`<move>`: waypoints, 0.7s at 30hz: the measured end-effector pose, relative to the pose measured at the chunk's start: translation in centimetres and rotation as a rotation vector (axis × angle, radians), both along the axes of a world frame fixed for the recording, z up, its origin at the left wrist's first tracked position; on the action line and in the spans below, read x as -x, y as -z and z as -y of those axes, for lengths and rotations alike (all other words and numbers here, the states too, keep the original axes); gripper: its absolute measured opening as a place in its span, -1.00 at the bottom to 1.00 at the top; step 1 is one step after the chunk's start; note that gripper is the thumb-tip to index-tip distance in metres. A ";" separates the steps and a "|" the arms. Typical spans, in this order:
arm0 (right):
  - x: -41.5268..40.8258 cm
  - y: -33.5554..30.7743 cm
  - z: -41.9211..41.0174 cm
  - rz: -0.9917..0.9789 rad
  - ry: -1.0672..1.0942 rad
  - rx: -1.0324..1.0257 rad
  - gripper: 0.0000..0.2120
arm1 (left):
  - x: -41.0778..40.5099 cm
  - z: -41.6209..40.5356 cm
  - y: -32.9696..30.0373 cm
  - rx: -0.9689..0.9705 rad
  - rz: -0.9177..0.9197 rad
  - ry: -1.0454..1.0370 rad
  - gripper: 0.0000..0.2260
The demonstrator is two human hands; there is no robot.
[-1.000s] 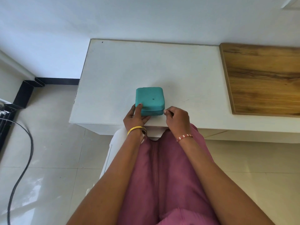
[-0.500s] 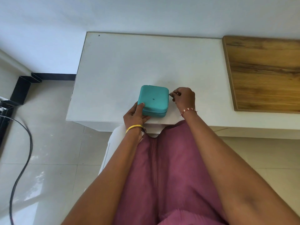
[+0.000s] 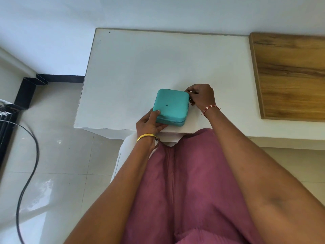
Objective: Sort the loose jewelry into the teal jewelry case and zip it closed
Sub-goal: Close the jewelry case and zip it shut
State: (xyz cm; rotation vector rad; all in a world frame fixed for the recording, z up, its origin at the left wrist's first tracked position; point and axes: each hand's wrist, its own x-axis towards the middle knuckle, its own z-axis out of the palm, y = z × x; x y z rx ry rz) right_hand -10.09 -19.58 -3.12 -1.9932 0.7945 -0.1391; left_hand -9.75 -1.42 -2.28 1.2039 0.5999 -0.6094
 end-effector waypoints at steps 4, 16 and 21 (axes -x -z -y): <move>0.6 -0.2 -1.0 0.127 0.137 -0.190 -0.82 | 0.6 0.2 0.5 0.018 0.062 0.004 -0.73; 4.9 -0.4 -7.4 0.088 0.072 -0.232 -0.60 | 0.9 0.2 1.3 -0.396 0.325 0.187 -0.69; 5.7 -0.1 -8.5 0.062 0.155 -0.159 -0.60 | 1.2 -0.6 1.1 -0.682 0.485 0.304 -0.66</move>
